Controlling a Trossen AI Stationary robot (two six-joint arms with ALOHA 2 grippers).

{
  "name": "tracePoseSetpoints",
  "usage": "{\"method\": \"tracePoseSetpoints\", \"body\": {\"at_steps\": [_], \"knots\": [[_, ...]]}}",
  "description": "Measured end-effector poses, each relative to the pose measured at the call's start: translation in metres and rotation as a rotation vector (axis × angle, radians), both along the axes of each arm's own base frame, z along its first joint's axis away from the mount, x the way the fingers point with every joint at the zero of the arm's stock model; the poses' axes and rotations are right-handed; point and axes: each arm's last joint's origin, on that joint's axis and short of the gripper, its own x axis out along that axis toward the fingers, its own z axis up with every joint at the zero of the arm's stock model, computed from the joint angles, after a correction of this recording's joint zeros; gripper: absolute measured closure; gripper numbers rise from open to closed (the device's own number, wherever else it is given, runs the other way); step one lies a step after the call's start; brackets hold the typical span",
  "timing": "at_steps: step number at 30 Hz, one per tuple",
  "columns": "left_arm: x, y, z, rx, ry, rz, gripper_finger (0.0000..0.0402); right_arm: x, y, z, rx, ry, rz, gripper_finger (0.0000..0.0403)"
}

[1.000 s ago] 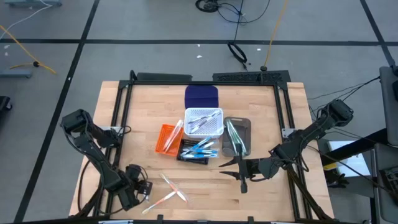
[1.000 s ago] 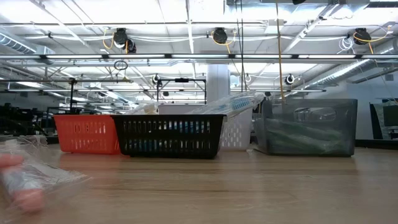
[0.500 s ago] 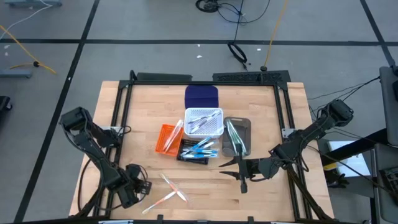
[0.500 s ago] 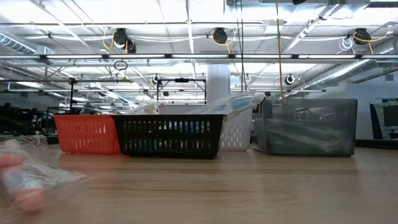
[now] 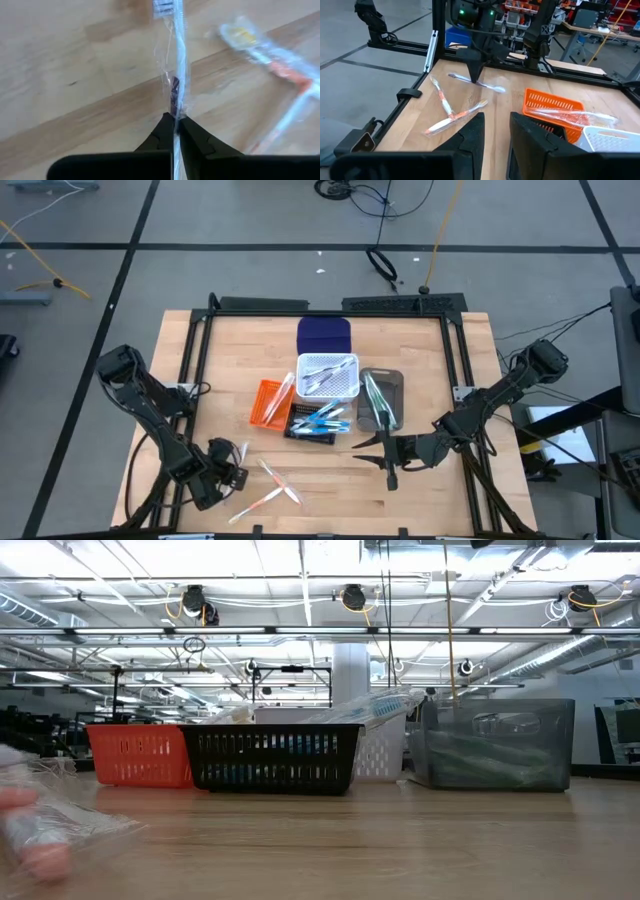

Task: Pick & Place Toothbrushes
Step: Put the purple toothbrush into the white basket

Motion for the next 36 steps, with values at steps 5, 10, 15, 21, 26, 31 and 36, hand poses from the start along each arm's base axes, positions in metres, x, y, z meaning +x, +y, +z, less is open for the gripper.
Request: {"method": "tracePoseSetpoints", "body": {"at_steps": [5, 10, 15, 21, 26, 31, 36], "knots": [[0.003, 0.000, 0.010, 0.018, -0.128, -0.051, 0.0397, 0.000, 0.000, 0.000, 0.025, 0.003, -0.005, 0.0316], [0.014, -0.005, 0.027, 0.074, -0.383, -0.171, 0.0398, 0.002, 0.002, -0.004, 0.036, 0.008, -0.009, 0.0316], [0.033, -0.009, 0.046, 0.218, -0.640, -0.339, 0.0399, 0.013, 0.001, -0.009, 0.056, -0.031, -0.027, 0.0316], [0.064, 0.000, 0.066, 0.436, -0.839, -0.495, 0.0396, 0.032, -0.004, -0.012, 0.137, -0.105, 0.026, 0.0316], [0.083, 0.014, 0.077, 0.605, -0.915, -0.556, 0.0394, 0.044, -0.014, -0.010, 0.200, -0.166, 0.076, 0.0316], [0.097, 0.029, 0.081, 0.713, -0.913, -0.561, 0.0398, 0.050, -0.027, -0.006, 0.221, -0.206, 0.082, 0.0315], [0.107, 0.043, 0.083, 0.778, -0.902, -0.540, 0.0389, 0.056, -0.040, -0.004, 0.228, -0.224, 0.082, 0.0294]]}}
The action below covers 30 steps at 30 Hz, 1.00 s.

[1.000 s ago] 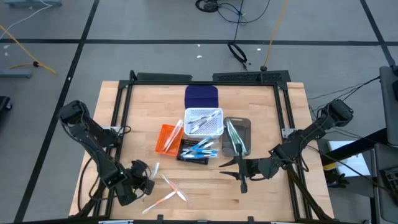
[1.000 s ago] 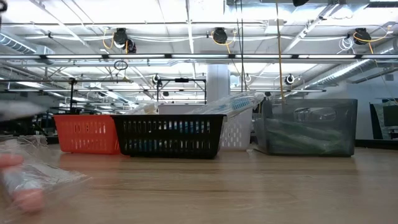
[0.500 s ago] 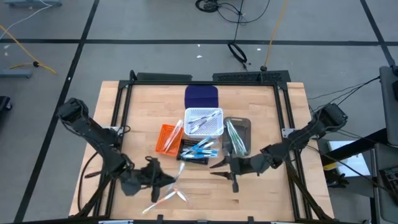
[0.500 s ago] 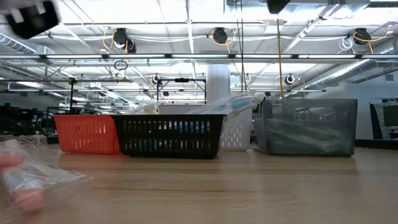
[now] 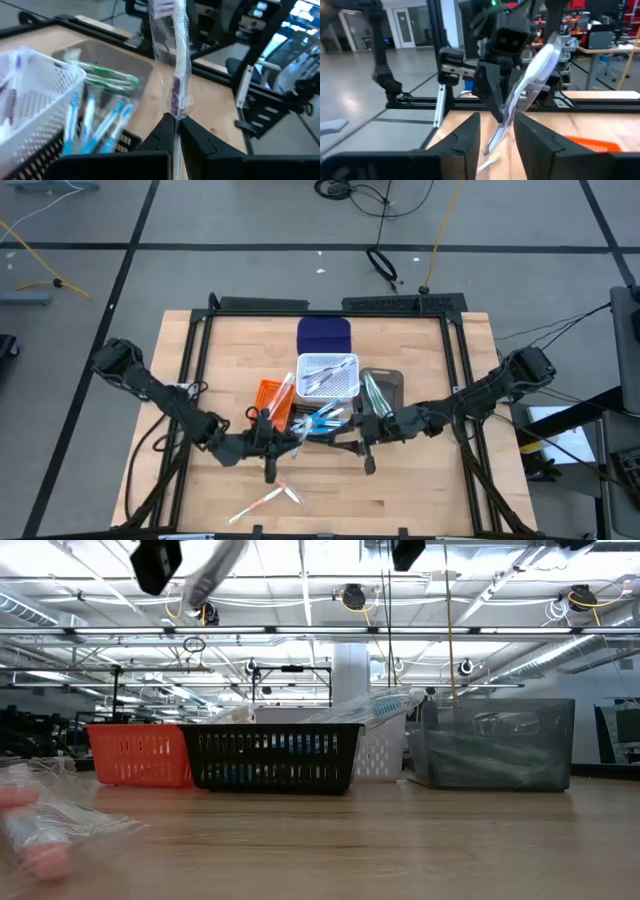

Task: Pick & Place Toothbrushes
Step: Put the purple toothbrush into the white basket

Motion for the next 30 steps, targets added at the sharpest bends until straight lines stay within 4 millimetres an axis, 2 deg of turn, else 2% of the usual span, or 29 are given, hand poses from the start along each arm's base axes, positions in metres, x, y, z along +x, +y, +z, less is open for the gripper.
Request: {"method": "tracePoseSetpoints", "body": {"at_steps": [12, 21, 30], "knots": [[0.016, 0.016, 0.008, 0.065, -0.083, -0.013, 0.0392, 0.007, -0.020, 0.000, 0.001, -0.003, -0.065, 0.0230], [0.032, 0.028, 0.004, 0.089, -0.128, 0.001, 0.0390, 0.007, -0.022, 0.007, 0.000, -0.070, -0.075, 0.0229], [0.035, 0.032, 0.008, 0.106, -0.169, -0.013, 0.0393, 0.010, -0.033, 0.008, 0.031, -0.079, -0.109, 0.0230]]}}
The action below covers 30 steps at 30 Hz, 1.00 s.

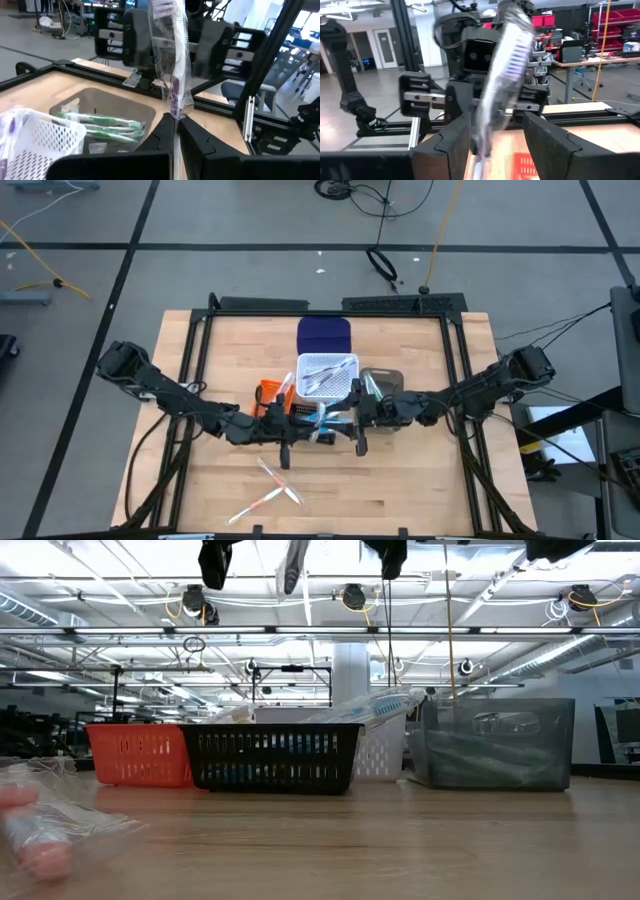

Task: Pick & Place Toothbrushes
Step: Put the purple toothbrush into the white basket

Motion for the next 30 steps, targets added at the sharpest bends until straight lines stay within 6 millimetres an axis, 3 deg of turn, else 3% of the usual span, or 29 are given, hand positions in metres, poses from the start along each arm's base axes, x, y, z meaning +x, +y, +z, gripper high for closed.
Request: {"method": "tracePoseSetpoints", "body": {"at_steps": [13, 18, 24, 30], "knots": [[0.007, 0.017, 0.003, 0.011, -0.024, 0.058, 0.0395, 0.002, -0.007, 0.002, 0.022, -0.017, -0.019, 0.0244], [0.014, 0.018, -0.004, 0.008, -0.030, 0.041, 0.0399, 0.003, -0.013, 0.002, 0.020, -0.022, -0.039, 0.0291], [0.024, 0.018, -0.020, 0.008, -0.031, 0.047, 0.0392, 0.004, -0.016, -0.002, 0.001, 0.021, -0.041, 0.0383], [0.024, 0.018, -0.019, 0.027, -0.025, 0.047, 0.0396, 0.003, -0.016, -0.001, -0.045, 0.024, -0.049, 0.0393]]}}
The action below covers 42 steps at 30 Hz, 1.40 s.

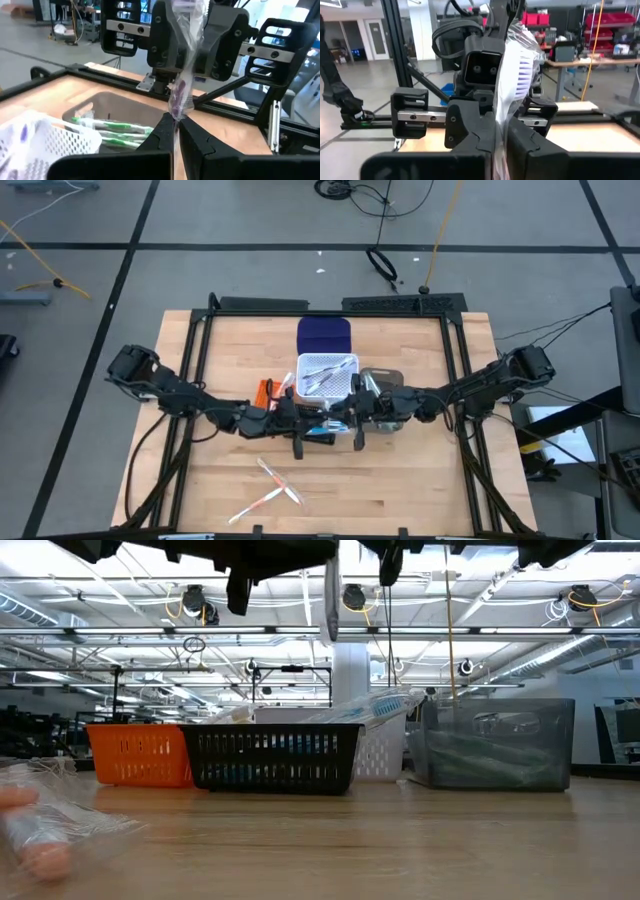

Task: Pick & Place Toothbrushes
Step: Put the purple toothbrush into the white basket

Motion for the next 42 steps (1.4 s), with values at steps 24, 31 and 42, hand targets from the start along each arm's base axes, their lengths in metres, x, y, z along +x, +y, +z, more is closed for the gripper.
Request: {"method": "tracePoseSetpoints", "body": {"at_steps": [24, 31, 42], "knots": [[-0.056, -0.032, 0.024, 0.083, 0.198, -0.106, 0.0325, 0.004, -0.050, 0.008, -0.041, -0.071, -0.324, 0.0393], [-0.067, -0.048, 0.020, 0.103, 0.232, -0.170, 0.0325, 0.021, -0.083, -0.010, 0.056, -0.166, -0.326, 0.0393], [-0.073, -0.058, 0.020, 0.121, 0.229, -0.209, 0.0325, 0.039, -0.108, -0.059, 0.151, -0.171, -0.391, 0.0393]]}}
